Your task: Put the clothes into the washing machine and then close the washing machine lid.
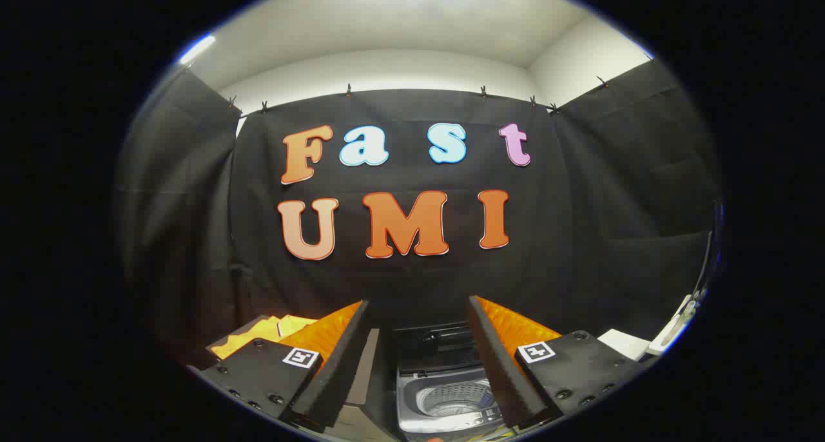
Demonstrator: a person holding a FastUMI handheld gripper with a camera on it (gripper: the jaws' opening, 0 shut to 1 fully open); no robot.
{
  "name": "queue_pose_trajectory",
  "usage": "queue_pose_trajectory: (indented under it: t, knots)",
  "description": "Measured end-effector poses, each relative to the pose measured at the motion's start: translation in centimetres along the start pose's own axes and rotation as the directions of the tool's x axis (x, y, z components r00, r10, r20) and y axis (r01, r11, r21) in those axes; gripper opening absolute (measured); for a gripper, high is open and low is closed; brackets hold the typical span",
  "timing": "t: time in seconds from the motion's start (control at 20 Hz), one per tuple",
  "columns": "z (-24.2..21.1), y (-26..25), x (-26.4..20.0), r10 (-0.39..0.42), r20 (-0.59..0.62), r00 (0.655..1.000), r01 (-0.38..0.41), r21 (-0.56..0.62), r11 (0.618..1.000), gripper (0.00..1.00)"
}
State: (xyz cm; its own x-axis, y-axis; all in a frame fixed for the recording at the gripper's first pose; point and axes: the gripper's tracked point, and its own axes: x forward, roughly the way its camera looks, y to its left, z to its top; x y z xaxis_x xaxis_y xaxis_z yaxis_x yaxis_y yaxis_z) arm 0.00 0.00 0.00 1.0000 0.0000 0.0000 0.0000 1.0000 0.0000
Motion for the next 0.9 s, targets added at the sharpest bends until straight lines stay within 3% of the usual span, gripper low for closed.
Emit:
queue_pose_trajectory:
  t: [0.9]
  knots:
    - [0.5,1.4,1.4,0.015,-0.008,1.000,-0.016,-0.017,1.000,0.96]
